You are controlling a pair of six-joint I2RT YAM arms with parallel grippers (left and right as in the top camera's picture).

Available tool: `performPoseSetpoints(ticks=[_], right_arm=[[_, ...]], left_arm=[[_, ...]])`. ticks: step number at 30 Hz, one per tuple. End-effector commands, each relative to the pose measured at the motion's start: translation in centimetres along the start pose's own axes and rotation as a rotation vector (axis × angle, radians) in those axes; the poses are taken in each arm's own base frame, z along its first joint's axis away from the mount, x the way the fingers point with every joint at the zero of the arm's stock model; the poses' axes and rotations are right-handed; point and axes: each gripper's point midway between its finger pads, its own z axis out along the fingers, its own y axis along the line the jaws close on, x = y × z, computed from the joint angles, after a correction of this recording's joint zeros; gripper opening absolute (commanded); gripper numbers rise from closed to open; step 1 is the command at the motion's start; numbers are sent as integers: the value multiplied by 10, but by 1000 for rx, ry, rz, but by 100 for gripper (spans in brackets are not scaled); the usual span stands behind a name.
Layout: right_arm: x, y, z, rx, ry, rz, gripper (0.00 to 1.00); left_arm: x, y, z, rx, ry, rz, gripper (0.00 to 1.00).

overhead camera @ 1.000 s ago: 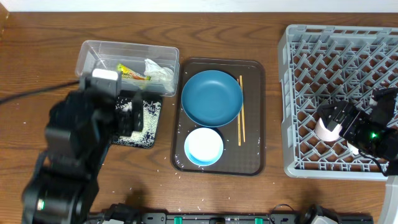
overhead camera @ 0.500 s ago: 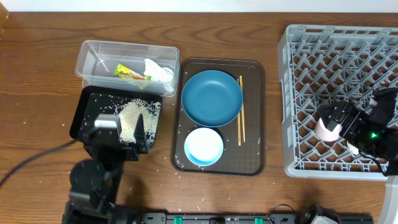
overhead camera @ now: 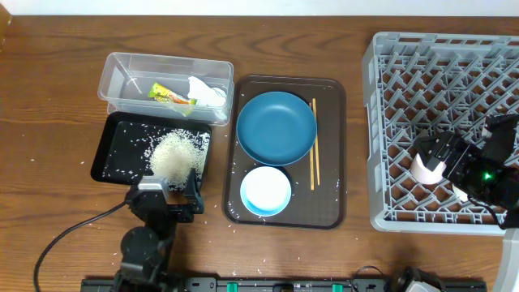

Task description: Sort waste into correct bins and load items into the dishwasher rack

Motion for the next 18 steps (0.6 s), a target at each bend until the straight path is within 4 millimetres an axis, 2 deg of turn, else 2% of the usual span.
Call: performPoseSetpoints(ticks=[1, 5, 18], right_arm=[[-1, 4, -2, -8, -3, -17, 99], [-2, 3, 0, -7, 1, -14, 99], [-2, 3, 0, -7, 1, -15, 99]], left_arm=[[19, -4, 8, 34, 16, -19, 94], [17, -5, 12, 44, -32, -23, 94], [18, -5, 13, 44, -30, -23, 94]])
